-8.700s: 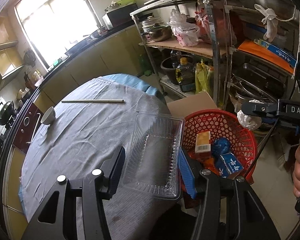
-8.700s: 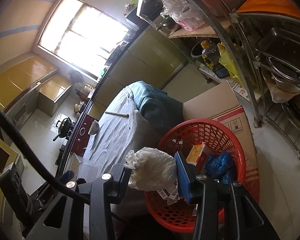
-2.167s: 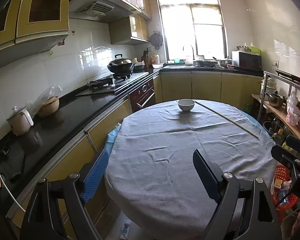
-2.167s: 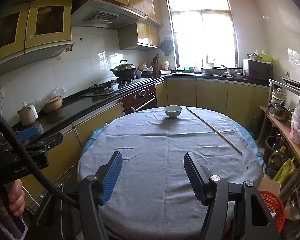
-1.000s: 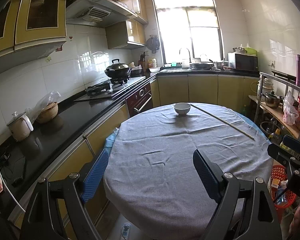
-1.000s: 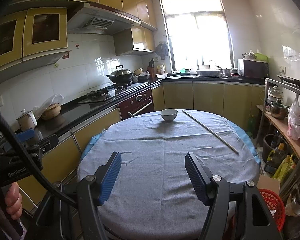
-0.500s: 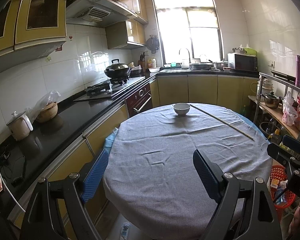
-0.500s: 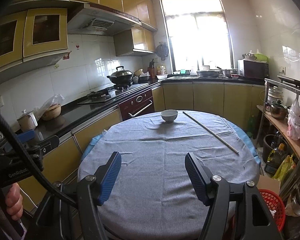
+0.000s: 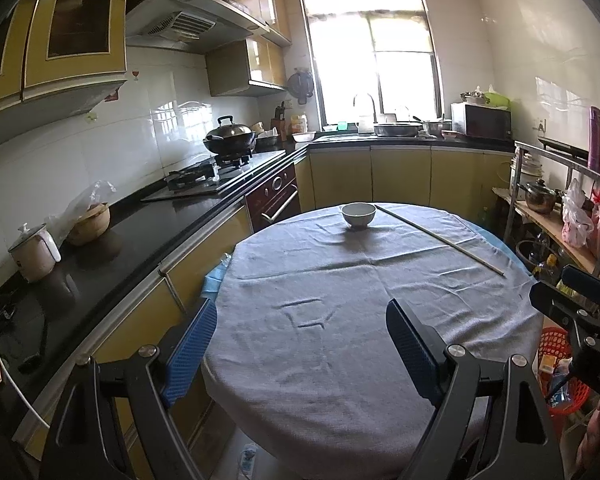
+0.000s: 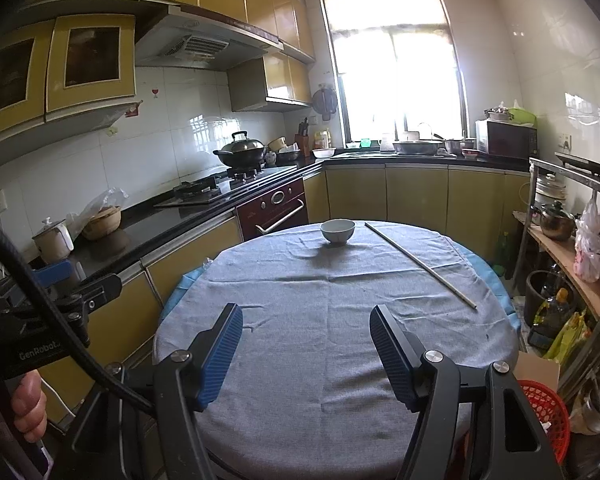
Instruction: Collect trash
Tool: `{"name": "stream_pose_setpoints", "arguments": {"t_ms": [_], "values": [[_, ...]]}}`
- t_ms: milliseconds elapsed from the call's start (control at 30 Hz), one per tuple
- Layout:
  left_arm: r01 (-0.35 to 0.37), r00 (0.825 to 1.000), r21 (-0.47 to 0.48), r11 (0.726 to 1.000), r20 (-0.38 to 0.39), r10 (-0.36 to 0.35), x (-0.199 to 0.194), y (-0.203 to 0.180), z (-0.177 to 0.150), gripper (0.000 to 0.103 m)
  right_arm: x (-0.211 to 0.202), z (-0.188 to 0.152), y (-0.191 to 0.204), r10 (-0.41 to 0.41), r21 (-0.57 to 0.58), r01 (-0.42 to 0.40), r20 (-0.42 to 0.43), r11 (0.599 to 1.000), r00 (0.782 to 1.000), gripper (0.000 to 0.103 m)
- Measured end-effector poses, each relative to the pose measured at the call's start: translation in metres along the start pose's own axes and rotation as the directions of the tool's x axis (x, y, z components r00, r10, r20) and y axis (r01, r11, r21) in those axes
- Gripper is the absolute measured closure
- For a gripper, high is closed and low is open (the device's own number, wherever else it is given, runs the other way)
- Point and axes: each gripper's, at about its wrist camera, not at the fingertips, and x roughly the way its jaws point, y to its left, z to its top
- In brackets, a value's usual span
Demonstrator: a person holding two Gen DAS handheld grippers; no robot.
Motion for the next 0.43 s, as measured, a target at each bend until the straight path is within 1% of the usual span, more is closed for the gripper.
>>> {"name": "stream_pose_setpoints", "arguments": {"t_ms": [267, 400, 433], "values": [[0.015, 1.0, 0.0, 1.0, -0.021, -0.015, 0.022, -0.006, 0.003, 0.016, 0.019, 0.0, -0.012, -0.018, 0.0, 0.018, -0.034, 1.0, 0.999, 0.033], [0.033, 0.998, -0.007, 0.999, -0.056, -0.033, 0.048, -0.011, 0.0, 0.016, 0.04, -0.002, -0.028, -0.03, 0.02, 0.032, -0.068, 0.999, 0.997, 0.033], [0.039, 0.996, -0.01, 0.999, -0.077, -0.039, 0.06, -0.012, -0.001, 0.016, 0.05, -0.004, -0.036, -0.042, 0.029, 0.045, -0.081, 0.999, 0.996, 0.031]]}}
